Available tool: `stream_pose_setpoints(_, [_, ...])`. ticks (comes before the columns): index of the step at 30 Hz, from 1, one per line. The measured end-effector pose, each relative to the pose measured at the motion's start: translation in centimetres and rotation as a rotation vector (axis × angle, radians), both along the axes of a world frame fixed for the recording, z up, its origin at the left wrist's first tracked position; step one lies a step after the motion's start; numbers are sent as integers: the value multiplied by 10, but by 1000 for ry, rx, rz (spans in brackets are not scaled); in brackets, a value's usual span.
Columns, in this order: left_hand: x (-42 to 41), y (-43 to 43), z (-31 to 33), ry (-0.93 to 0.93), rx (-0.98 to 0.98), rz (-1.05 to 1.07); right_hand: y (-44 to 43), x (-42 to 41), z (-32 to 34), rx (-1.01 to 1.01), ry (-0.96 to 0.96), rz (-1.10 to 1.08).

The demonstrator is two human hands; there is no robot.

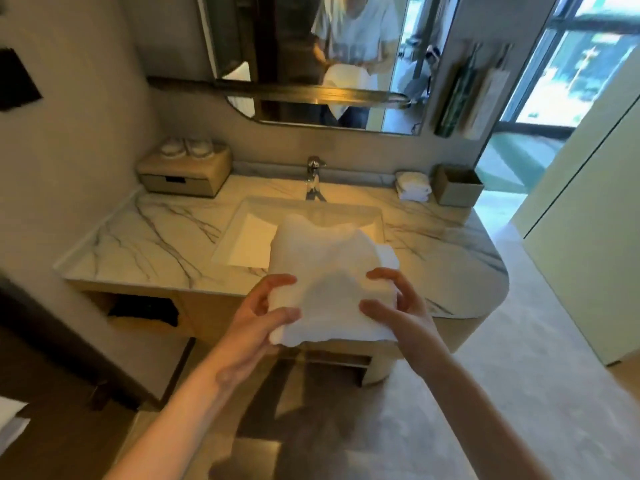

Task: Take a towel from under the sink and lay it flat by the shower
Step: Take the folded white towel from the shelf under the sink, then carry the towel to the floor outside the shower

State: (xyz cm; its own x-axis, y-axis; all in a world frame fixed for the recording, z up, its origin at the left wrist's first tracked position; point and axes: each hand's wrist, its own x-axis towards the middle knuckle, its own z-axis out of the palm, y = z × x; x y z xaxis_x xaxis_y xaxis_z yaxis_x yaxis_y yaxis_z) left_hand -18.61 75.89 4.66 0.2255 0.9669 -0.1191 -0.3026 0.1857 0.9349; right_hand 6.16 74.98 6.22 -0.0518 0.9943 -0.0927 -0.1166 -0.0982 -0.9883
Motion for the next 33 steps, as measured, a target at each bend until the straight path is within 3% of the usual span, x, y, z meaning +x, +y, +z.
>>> stream_pose_setpoints(6, [-4, 38, 49, 50, 179, 24, 33, -10, 44, 208, -38, -30])
stream_pose_setpoints(12, [-13, 60, 44, 76, 192, 3, 42, -25, 34, 188, 72, -63])
stream_pose_setpoints(22, [-24, 89, 25, 152, 169, -26, 67, -34, 8, 157, -35, -173])
stream_pose_setpoints(26, [-22, 99, 22, 214, 165, 50, 92, -29, 6, 161, -27, -112])
stream_pose_setpoints(33, [-5, 87, 18, 203, 92, 369, 148, -21, 1, 122, 37, 172])
